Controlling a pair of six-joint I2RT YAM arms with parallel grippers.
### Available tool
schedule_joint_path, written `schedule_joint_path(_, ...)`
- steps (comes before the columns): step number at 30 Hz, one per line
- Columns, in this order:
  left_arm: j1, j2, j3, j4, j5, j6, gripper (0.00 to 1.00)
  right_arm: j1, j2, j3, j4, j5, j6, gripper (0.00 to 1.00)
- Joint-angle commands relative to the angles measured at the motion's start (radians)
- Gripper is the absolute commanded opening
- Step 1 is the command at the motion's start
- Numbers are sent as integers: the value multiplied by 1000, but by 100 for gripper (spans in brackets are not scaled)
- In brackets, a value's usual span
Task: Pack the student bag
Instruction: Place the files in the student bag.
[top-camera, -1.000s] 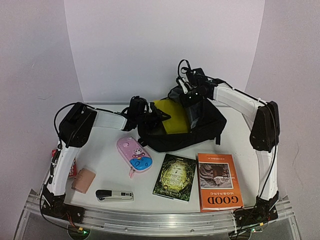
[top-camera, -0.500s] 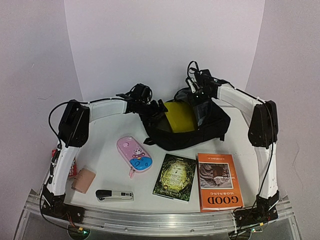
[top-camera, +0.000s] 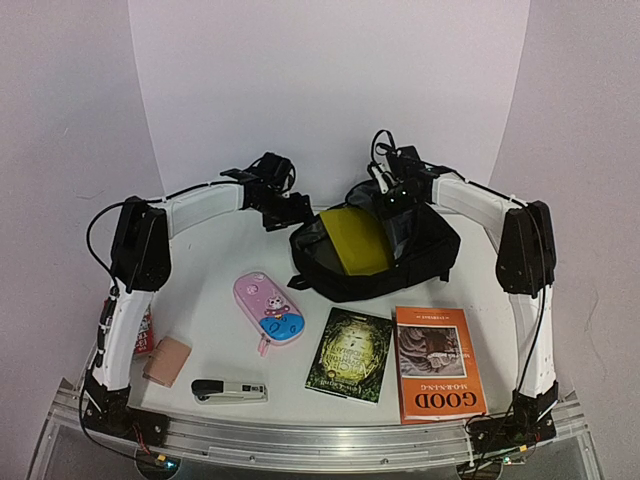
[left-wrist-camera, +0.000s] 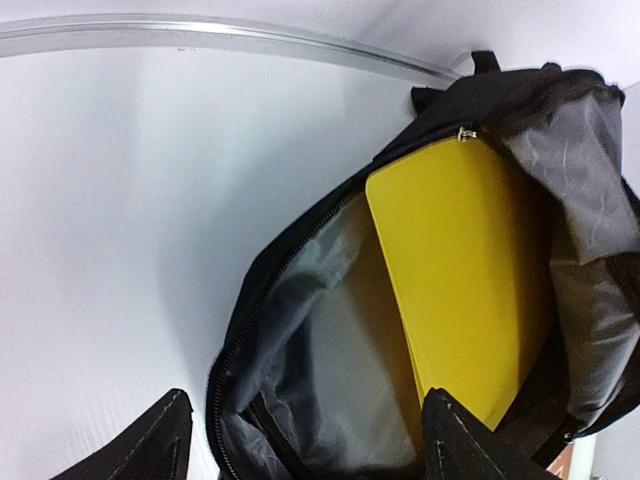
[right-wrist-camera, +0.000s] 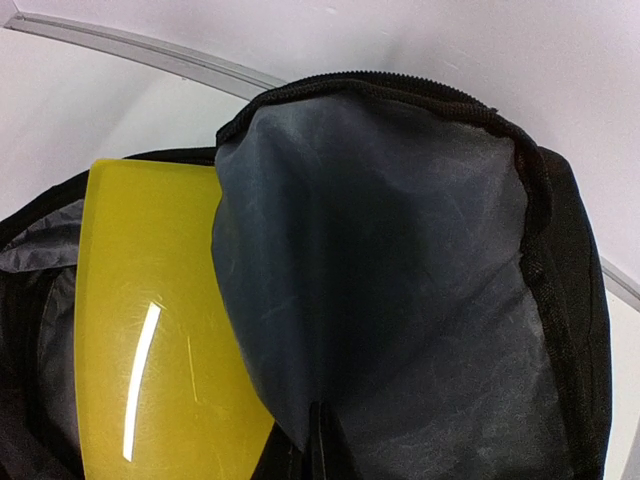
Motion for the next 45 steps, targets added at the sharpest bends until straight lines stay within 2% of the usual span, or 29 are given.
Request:
schedule_joint_path(1,36,42,69,-15,86,82,79,-4,-51,10,34,-15,13,3)
schedule_joint_path(6,60,123,145,-16,129,87,81,-3,-79,-20,34,-23,13,4)
schedule_joint_path(12,60,201,207,0,208,94,76,-1,-93,-43,33,-34,11,7)
schedule_joint_path(14,60,203,202,14,210,95,64,-1,-95,-48,33,-34,8,7)
schedule_joint_path(17,60,176,188,27,168,100,27,-2,-99,-57,32,-28,0,8)
schedule_joint_path(19,52,121,157,54,125,114,7,-2,-103,-69,31,-28,-5,8)
schedule_joint_path(20,43,97,154,58,96,133,1,-2,-107,-74,32,-33,-7,8)
schedule_joint_path(22,7,71,198,15,-20,214,0,-2,-115,-93,31,-42,-14,8)
schedule_joint_path(25,-89,45,230,-3,-310,346,0,-2,-124,-115,30,-44,-26,8)
schedule_joint_path(26,-104,39,220,10,-344,360,0,-2,-124,-120,30,-44,-31,8)
schedule_joint_path(30,-96,12,157,42,-329,276,0,-2,-124,-125,23,-53,-30,10)
schedule_joint_path(36,-171,-129,-87,292,-499,401,0,-2,-127,-131,14,-35,-51,9)
schedule_joint_path(38,-130,-53,15,184,-457,365,0,-2,-121,-133,14,-35,-53,9)
schedule_joint_path(39,-97,35,156,45,-397,327,0,-3,-113,-129,13,-35,-49,10)
schedule_joint_path(41,-70,190,408,-183,-328,293,0,-2,-93,-104,-1,-28,-36,19)
schedule_joint_path(42,-73,210,416,-184,-297,295,0,-2,-87,-90,-7,-33,-29,27)
schedule_joint_path(45,-64,86,129,45,-207,251,0,-2,-107,-66,-19,-64,-1,45)
